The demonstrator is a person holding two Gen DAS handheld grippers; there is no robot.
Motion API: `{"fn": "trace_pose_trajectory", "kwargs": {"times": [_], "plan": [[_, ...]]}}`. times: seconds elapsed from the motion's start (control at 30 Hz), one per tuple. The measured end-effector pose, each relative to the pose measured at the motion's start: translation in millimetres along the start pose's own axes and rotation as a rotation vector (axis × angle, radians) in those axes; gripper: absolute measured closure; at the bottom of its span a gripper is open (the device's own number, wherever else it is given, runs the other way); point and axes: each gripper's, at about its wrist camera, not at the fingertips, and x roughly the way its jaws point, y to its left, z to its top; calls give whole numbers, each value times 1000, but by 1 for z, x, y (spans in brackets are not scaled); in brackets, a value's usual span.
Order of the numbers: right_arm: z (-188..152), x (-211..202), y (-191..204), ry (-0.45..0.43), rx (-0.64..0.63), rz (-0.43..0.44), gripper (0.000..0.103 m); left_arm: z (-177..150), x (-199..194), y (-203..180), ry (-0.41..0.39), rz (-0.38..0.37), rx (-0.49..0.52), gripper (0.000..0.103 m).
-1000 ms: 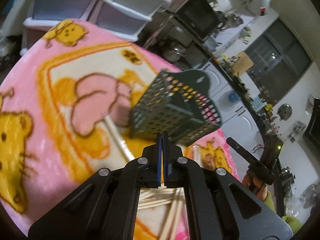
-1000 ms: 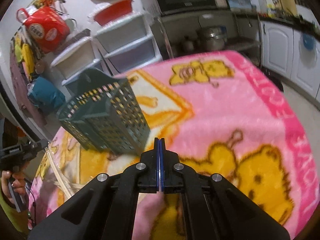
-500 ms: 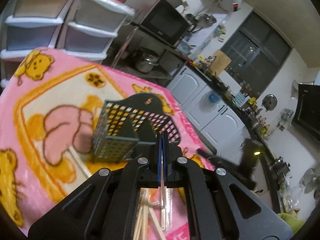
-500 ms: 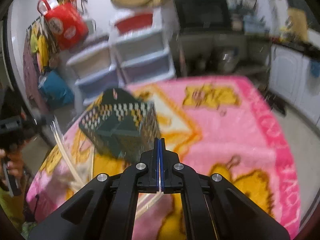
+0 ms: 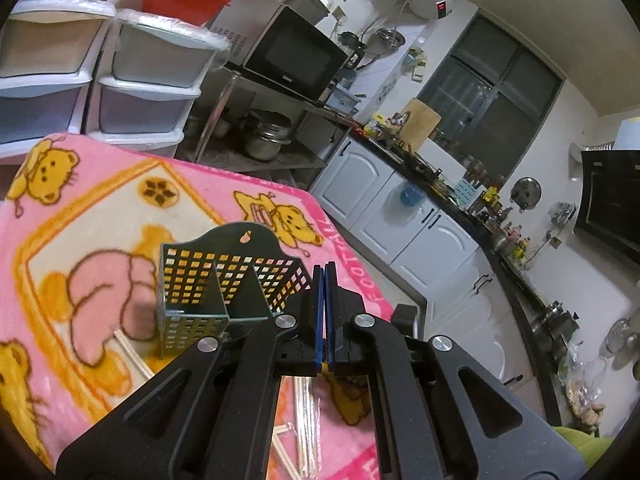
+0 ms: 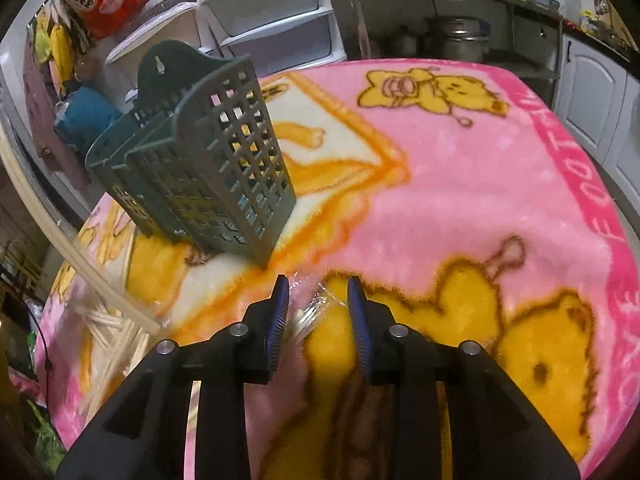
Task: Organize utensils
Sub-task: 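Lift chopsticks with the left tool toward the green holder while the right tool carries its chopstick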
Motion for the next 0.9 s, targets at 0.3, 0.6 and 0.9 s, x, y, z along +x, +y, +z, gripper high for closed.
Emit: {"fn": "trace_pose_trajectory", "kwargs": {"times": [0.3,0.6,0.9], "plan": [[-4,12,0,19,-30,24,80,13,0,-12,-18,-15,22,103],[-8,-26,7,-62,-26,84,98,27,-6,-24,-51,-22,48,103],[16,-103,39,-234,-95,96,99,46,-18,-27,-93,-48,42,103]]}}
